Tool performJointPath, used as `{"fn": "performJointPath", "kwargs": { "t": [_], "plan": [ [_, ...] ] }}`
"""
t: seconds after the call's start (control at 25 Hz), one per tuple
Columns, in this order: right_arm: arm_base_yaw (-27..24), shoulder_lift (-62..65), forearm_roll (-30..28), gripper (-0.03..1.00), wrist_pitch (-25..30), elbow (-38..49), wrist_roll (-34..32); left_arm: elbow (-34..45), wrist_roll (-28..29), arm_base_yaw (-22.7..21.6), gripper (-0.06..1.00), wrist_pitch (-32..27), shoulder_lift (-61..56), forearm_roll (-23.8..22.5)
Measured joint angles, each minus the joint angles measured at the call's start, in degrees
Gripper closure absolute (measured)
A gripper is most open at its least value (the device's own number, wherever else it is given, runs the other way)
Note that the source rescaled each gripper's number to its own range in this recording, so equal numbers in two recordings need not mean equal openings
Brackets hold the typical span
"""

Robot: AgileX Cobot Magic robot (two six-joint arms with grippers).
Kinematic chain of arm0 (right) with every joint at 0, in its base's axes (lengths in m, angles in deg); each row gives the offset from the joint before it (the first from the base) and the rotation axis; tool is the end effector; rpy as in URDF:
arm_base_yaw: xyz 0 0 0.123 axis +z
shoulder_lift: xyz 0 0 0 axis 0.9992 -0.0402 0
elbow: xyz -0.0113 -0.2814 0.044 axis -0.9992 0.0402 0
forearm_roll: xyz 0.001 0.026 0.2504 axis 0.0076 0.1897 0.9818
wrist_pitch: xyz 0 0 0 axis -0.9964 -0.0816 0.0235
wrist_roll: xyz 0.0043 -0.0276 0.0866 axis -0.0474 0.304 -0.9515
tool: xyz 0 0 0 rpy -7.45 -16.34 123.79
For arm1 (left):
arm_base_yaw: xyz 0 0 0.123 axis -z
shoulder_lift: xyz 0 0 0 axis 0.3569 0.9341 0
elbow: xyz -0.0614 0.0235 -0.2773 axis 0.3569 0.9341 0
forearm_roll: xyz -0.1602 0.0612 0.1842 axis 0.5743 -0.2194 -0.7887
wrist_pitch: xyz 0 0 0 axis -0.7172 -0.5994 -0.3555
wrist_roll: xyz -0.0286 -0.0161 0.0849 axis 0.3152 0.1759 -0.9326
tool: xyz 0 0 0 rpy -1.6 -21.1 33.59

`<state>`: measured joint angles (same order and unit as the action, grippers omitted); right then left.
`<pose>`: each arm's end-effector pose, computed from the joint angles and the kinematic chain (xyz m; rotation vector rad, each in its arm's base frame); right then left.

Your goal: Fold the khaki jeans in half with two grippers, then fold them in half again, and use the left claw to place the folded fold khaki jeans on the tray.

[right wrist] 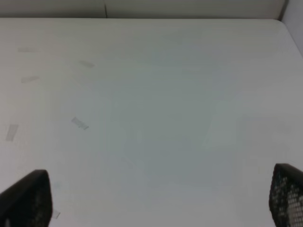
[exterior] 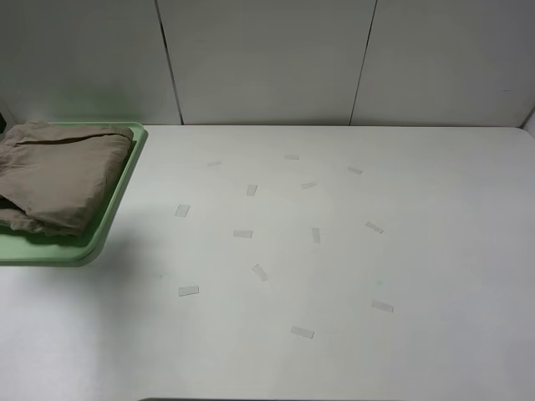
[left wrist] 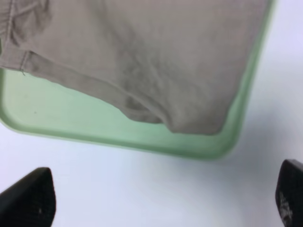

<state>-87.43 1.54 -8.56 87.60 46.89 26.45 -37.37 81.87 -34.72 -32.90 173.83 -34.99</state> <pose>-0.0040 -0.0020 0.2782 0.0276 2.0096 -0.0071 0.3086 0.0754 0.3048 -0.2842 2.7806 0.0611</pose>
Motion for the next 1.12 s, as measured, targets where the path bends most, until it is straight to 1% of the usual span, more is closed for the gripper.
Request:
{"fn": "performJointPath", "kwargs": {
  "t": [0.2, 0.36, 0.6, 0.76, 0.96, 1.12],
  "plan": [
    [0.0, 0.0, 0.0, -0.03, 0.0, 0.0, 0.0, 0.0, -0.1, 3.9, 0.03, -2.3, -6.1, 0.1],
    [0.0, 0.0, 0.0, -0.03, 0.0, 0.0, 0.0, 0.0, -0.1, 7.6, 0.03, -4.7, -11.0, -0.9],
    [0.0, 0.0, 0.0, -0.03, 0.0, 0.0, 0.0, 0.0, -0.1, 11.7, 0.03, -5.0, -18.8, -1.4],
    [0.0, 0.0, 0.0, -0.03, 0.0, 0.0, 0.0, 0.0, -0.1, 13.0, 0.03, -5.1, -23.7, -1.4],
    [0.0, 0.0, 0.0, -0.03, 0.0, 0.0, 0.0, 0.1, 0.0, 13.1, 0.03, -5.1, -29.6, -1.4],
    [0.0, 0.0, 0.0, -0.03, 0.0, 0.0, 0.0, 3.1, 0.4, 13.1, 0.03, -5.1, -34.6, -1.4]
  ]
}}
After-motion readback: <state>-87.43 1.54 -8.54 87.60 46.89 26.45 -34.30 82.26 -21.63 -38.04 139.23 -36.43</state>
